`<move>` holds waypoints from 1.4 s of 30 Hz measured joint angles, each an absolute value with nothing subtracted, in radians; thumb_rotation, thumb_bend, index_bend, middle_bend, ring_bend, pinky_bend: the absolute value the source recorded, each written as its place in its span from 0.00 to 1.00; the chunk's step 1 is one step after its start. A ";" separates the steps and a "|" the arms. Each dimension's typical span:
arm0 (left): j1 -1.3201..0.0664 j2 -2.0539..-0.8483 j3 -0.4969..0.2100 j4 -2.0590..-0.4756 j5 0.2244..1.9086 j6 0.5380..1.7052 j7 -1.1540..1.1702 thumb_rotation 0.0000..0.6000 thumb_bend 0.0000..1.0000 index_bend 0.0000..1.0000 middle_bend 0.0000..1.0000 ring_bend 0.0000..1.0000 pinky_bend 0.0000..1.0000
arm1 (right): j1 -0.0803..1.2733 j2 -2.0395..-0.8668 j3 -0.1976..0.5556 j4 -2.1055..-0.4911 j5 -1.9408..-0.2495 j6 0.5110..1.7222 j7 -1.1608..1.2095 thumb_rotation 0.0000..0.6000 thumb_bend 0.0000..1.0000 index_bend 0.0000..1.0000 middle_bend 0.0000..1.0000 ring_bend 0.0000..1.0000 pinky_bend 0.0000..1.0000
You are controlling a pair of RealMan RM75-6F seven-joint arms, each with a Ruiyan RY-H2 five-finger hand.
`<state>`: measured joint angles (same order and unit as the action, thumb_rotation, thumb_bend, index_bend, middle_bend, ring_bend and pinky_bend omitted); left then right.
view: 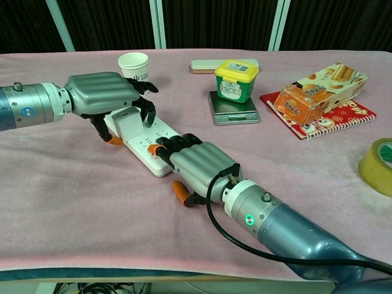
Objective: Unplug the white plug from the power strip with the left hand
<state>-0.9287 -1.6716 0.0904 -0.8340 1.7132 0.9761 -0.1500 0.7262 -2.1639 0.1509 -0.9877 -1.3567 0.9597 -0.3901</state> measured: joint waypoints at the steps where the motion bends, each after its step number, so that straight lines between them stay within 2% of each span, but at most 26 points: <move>1: -0.929 -1.674 0.091 -0.831 1.714 0.978 -0.153 1.00 0.23 0.38 0.43 0.05 0.17 | 0.726 -2.164 0.151 -0.988 -1.357 0.960 -0.390 1.00 0.56 0.00 0.00 0.03 0.02; 4: -0.929 -1.679 0.092 -0.825 1.717 0.983 -0.158 1.00 0.32 0.41 0.46 0.06 0.18 | 0.726 -2.163 0.151 -0.989 -1.357 0.960 -0.391 1.00 0.56 0.00 0.00 0.03 0.02; 9: -0.927 -1.682 0.099 -0.816 1.721 0.986 -0.164 1.00 0.41 0.46 0.50 0.10 0.20 | 0.724 -2.162 0.153 -0.989 -1.355 0.960 -0.393 1.00 0.56 0.00 0.00 0.03 0.02; 31: -0.934 -1.686 0.090 -0.819 1.699 0.954 -0.160 1.00 0.63 0.55 0.57 0.17 0.24 | 0.713 -2.148 0.137 -0.999 -1.351 0.943 -0.392 1.00 0.56 0.00 0.00 0.05 0.02; 42: -0.946 -1.683 0.081 -0.829 1.680 0.915 -0.155 1.00 0.67 0.58 0.60 0.19 0.25 | 0.711 -2.141 0.138 -1.000 -1.353 0.944 -0.381 1.00 0.56 0.00 0.00 0.05 0.02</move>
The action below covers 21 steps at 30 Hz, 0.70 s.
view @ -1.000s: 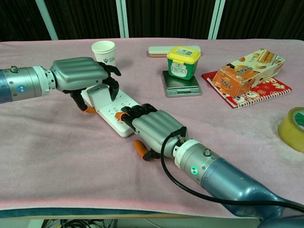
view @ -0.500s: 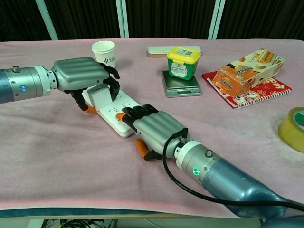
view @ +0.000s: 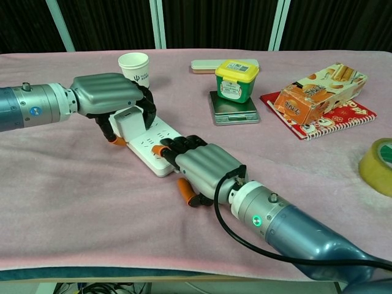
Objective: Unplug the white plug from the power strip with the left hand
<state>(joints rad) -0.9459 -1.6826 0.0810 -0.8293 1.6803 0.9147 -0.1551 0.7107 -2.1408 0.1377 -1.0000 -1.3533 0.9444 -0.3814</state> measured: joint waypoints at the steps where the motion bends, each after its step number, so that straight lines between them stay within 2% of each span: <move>1: -0.948 -1.681 0.079 -0.832 1.677 0.910 -0.155 1.00 0.67 0.58 0.60 0.19 0.25 | 0.710 -2.140 0.138 -1.000 -1.353 0.944 -0.380 1.00 0.56 0.00 0.00 0.05 0.02; 21: -1.004 -1.600 0.015 -0.980 1.575 0.750 -0.076 1.00 0.72 0.65 0.64 0.23 0.28 | 0.706 -2.125 0.136 -1.016 -1.344 0.932 -0.388 1.00 0.56 0.00 0.00 0.05 0.02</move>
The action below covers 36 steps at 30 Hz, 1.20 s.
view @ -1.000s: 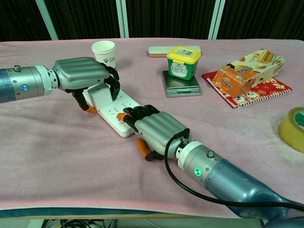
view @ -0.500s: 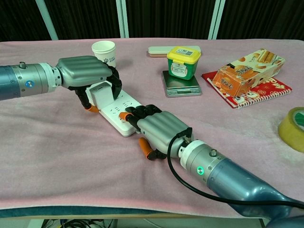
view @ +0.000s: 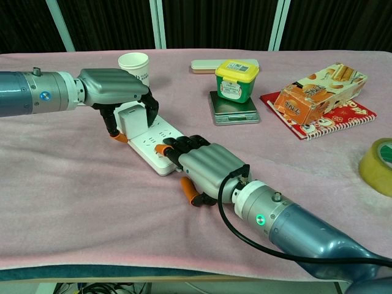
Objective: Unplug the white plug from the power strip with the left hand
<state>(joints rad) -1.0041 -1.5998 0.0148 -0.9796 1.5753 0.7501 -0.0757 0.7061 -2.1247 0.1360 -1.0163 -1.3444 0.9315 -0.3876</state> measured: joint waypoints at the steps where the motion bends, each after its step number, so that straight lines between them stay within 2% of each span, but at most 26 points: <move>1: -1.008 -1.593 0.008 -0.991 1.567 0.742 -0.062 1.00 0.72 0.66 0.65 0.24 0.28 | 0.706 -2.123 0.137 -1.018 -1.344 0.931 -0.388 1.00 0.56 0.00 0.00 0.05 0.02; 12: -1.047 -1.559 -0.051 -1.059 1.457 0.631 0.053 1.00 0.73 0.67 0.66 0.24 0.28 | 0.706 -2.115 0.135 -1.027 -1.336 0.919 -0.399 1.00 0.56 0.00 0.00 0.05 0.02; 16: -1.062 -1.549 -0.068 -1.085 1.396 0.568 0.088 1.00 0.73 0.67 0.66 0.25 0.28 | 0.708 -2.105 0.134 -1.034 -1.330 0.906 -0.403 1.00 0.56 0.00 0.03 0.05 0.02; 20: -1.074 -1.541 -0.082 -1.105 1.337 0.526 0.130 1.00 0.73 0.67 0.66 0.25 0.28 | 0.710 -2.097 0.134 -1.042 -1.327 0.899 -0.405 1.00 0.56 0.00 0.09 0.09 0.02; 36: -1.083 -1.550 -0.099 -1.136 1.230 0.553 0.265 1.00 0.74 0.68 0.67 0.26 0.31 | 0.714 -2.060 0.128 -1.085 -1.321 0.886 -0.420 1.00 0.56 0.00 0.11 0.11 0.02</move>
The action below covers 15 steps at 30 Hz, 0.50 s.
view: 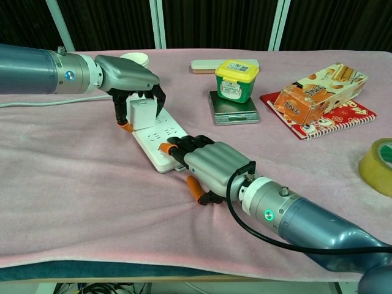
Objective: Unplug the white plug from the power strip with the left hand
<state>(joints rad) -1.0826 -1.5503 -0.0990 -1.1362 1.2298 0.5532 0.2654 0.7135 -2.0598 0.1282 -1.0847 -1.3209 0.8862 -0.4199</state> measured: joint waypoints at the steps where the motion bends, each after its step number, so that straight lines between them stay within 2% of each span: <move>1: -1.078 -1.551 -0.099 -1.139 1.232 0.567 0.265 1.00 0.74 0.68 0.68 0.27 0.31 | 0.713 -2.057 0.128 -1.087 -1.321 0.888 -0.420 1.00 0.56 0.00 0.11 0.11 0.02; 8: -1.034 -1.551 -0.095 -1.155 1.267 0.648 0.201 1.00 0.74 0.69 0.69 0.28 0.35 | 0.708 -2.048 0.123 -1.098 -1.320 0.895 -0.426 1.00 0.56 0.00 0.11 0.11 0.02; 15: -0.982 -1.559 -0.083 -1.138 1.330 0.717 0.030 1.00 0.74 0.69 0.69 0.29 0.37 | 0.712 -2.037 0.117 -1.109 -1.309 0.868 -0.433 1.00 0.56 0.00 0.11 0.11 0.03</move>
<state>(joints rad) -0.9823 -1.5591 -0.0831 -1.1384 1.3300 0.7169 0.0304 0.7117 -2.0366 0.1167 -1.1088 -1.3092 0.8680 -0.4333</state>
